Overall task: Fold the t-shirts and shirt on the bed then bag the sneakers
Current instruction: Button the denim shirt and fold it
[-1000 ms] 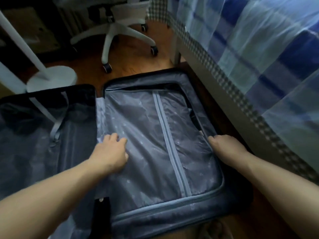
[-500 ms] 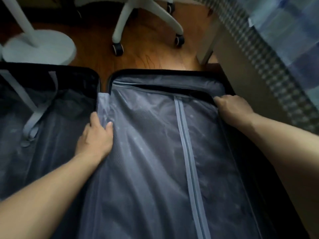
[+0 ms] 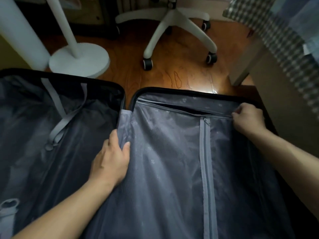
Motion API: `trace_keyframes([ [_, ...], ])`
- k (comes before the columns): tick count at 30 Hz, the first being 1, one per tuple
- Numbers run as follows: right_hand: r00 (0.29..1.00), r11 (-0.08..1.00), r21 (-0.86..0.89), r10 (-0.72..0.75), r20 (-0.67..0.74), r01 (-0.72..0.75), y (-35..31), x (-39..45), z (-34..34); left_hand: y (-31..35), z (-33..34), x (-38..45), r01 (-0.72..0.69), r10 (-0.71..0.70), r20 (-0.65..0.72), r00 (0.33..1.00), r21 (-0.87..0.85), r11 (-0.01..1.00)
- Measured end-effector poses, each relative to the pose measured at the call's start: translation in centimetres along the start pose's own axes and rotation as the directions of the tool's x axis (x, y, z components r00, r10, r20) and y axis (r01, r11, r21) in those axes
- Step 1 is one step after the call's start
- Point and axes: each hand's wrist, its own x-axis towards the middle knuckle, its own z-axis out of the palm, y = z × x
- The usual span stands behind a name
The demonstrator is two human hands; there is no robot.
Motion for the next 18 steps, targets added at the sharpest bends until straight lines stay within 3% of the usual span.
trace_keyframes([
  [4,0.998,0.994,0.085,0.059,0.037,-0.062,-5.5,-0.9,0.4,0.1,0.0,0.0,0.007,-0.007,0.010,1.000,-0.024,1.000],
  [13,0.922,0.893,0.435,-0.258,0.288,0.114,-26.1,-6.2,8.3,-0.1,0.3,0.1,-0.011,0.011,0.005,1.000,0.012,1.000],
  [18,0.934,0.885,0.464,-0.192,0.300,0.032,-24.5,-3.3,13.0,0.8,-0.5,0.0,0.000,-0.003,0.058,0.998,0.049,0.999],
])
